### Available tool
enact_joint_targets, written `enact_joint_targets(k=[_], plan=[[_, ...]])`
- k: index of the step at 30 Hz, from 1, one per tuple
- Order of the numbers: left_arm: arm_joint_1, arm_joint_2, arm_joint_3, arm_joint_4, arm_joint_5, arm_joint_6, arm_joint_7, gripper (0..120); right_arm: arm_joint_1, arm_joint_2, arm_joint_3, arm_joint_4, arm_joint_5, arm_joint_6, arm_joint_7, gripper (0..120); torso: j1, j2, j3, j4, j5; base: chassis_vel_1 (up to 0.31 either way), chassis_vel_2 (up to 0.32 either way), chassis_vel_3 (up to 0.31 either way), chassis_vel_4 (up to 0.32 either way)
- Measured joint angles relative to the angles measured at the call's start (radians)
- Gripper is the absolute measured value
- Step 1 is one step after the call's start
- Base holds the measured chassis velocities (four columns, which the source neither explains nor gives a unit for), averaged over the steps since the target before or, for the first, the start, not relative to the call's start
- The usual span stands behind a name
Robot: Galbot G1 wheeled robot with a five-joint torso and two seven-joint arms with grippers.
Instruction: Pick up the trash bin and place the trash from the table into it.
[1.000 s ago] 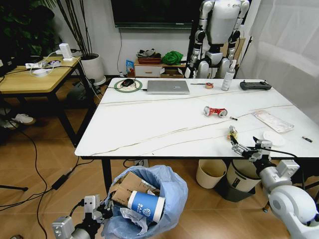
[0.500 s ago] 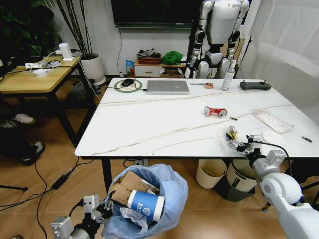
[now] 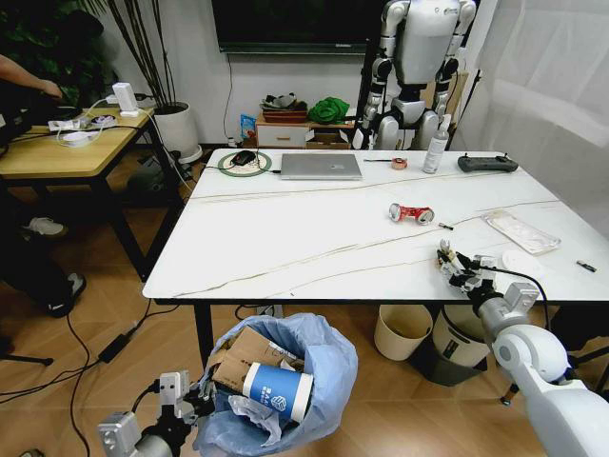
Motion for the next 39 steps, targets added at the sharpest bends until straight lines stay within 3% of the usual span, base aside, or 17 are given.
enact_joint_targets(k=[8,15,18,20,24,32,39], plan=[[0.0,0.003,0.002,-0.006,-0.001,0.001,0.0,0,-0.032,-0.014,0.01,0.064,0.042,0.022,-0.013,0,0.0,0.0,0.0,0.0,0.0001,0.0,0.0,0.0,0.0],[0.002,0.008,0.001,-0.017,-0.02,0.007,-0.003,0,-0.112,-0.071,-0.004,0.254,0.156,0.069,-0.061,0,0.0,0.0,0.0,-0.0001,-0.0002,0.0,0.0,0.0,0.0],[0.005,0.012,-0.002,-0.027,-0.035,0.013,-0.006,0,-0.138,-0.117,-0.078,0.394,0.221,0.107,-0.097,0,0.0,0.0,0.0,0.0001,-0.0002,0.0,0.0,0.0,0.0],[0.005,0.013,-0.002,-0.028,-0.036,0.013,-0.007,0,-0.14,-0.125,-0.096,0.415,0.23,0.118,-0.104,0,0.0,0.0,0.0,0.0002,-0.0003,0.0,0.0,0.0,0.0],[0.009,0.018,-0.002,-0.035,-0.042,0.018,-0.008,0,-0.154,-0.187,-0.254,0.515,0.263,0.168,-0.18,0,0.0,0.0,0.0,0.0001,-0.0002,0.0,0.0,0.0,0.0],[0.004,0.013,0.007,-0.038,-0.052,0.03,-0.012,0,-0.148,-0.236,-0.493,0.49,0.181,0.262,-0.283,0,0.0,0.0,0.0,-0.0002,0.0002,0.0,0.0,0.0,0.0],[0.0,0.012,0.006,-0.038,-0.061,0.04,-0.018,0,-0.098,-0.213,-0.623,0.423,0.102,0.285,-0.309,0,0.0,0.0,0.0,0.0001,0.0,0.0,0.0,0.0,0.0]])
